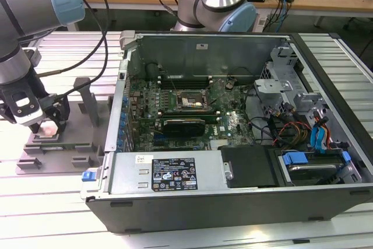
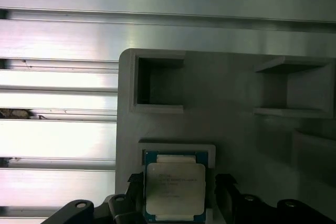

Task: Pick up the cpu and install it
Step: 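Pick up the cpu and move it towards the insertion slot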

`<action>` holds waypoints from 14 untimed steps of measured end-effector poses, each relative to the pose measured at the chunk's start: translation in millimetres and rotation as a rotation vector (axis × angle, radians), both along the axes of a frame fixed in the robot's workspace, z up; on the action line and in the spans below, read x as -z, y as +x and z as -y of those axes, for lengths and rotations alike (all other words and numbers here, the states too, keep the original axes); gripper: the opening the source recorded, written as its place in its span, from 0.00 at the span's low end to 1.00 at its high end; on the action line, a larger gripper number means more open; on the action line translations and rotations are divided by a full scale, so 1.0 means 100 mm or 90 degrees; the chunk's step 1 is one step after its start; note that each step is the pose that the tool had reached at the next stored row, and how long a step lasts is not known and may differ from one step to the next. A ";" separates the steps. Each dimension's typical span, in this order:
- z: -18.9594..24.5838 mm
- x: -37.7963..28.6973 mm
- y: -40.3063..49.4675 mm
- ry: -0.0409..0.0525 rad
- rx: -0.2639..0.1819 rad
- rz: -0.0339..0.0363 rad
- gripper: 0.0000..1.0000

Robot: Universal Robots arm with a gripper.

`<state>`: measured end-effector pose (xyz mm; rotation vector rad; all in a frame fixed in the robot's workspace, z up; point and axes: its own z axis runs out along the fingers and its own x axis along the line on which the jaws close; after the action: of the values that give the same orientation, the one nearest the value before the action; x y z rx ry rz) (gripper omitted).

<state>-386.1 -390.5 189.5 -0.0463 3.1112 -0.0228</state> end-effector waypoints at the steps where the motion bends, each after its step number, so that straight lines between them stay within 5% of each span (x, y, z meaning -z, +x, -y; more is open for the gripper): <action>1: 0.000 0.000 0.000 0.0000 0.000 -0.0001 0.66; 4: -0.001 0.001 -0.003 -0.0001 0.000 -0.0002 0.55; 14: -0.003 -0.001 -0.002 0.0003 0.000 0.0003 0.55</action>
<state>-386.3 -390.2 189.5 -0.0461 3.1107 -0.0221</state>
